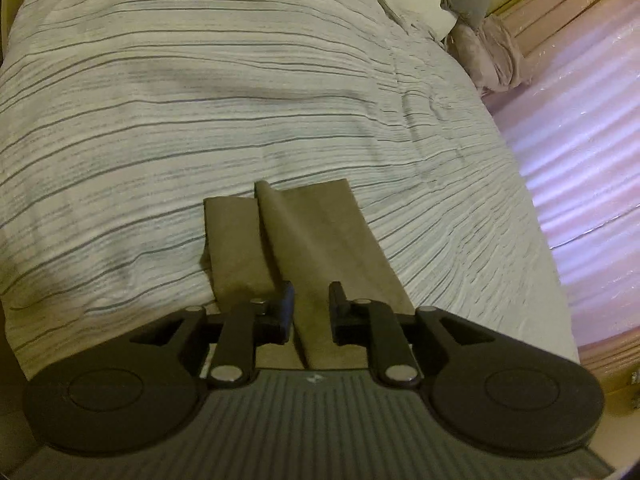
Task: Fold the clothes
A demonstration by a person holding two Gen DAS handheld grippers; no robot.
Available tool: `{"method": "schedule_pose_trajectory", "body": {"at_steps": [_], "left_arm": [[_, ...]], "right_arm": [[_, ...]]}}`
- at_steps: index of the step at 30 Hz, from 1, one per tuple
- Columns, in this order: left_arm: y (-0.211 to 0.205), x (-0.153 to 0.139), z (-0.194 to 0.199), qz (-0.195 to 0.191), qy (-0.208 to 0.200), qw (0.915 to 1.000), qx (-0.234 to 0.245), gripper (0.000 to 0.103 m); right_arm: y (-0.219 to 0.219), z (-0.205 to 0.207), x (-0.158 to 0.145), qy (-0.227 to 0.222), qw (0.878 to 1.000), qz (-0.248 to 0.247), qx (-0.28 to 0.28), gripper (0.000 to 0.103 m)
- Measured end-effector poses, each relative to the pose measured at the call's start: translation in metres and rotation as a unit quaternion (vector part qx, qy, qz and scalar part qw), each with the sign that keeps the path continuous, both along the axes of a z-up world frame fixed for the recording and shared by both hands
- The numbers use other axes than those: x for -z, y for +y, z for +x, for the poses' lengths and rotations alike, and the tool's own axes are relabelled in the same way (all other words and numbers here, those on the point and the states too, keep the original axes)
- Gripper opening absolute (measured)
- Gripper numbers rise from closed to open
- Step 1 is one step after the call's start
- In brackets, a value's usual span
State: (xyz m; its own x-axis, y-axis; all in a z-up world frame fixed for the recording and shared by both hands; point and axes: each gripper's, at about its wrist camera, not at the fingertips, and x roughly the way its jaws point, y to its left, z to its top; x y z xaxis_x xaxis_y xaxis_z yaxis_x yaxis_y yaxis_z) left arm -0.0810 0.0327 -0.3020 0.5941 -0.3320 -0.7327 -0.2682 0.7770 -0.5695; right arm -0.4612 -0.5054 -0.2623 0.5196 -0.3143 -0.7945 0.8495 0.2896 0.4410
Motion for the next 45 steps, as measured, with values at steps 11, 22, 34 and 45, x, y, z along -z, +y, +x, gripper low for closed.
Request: {"method": "schedule_pose_trajectory", "body": {"at_steps": [11,22,34,45], "left_arm": [[0.005,-0.007,-0.043,0.021,0.033,0.9968,0.07,0.013],[0.024,0.001,-0.036,-0.004,0.036,0.9965,0.076,0.013],[0.032,0.008,-0.027,-0.018,0.041,0.9956,0.082,0.013],[0.031,0.013,-0.016,-0.025,0.041,0.995,0.087,0.013]], "right_arm": [[0.126,0.04,0.071,-0.174,0.924,0.339,-0.012,0.056],[0.13,0.035,0.112,-0.164,0.907,0.379,0.079,0.043],[0.136,0.05,0.113,-0.176,0.909,0.37,0.08,0.029],[0.148,0.054,0.127,-0.177,0.906,0.373,0.093,0.029]]}}
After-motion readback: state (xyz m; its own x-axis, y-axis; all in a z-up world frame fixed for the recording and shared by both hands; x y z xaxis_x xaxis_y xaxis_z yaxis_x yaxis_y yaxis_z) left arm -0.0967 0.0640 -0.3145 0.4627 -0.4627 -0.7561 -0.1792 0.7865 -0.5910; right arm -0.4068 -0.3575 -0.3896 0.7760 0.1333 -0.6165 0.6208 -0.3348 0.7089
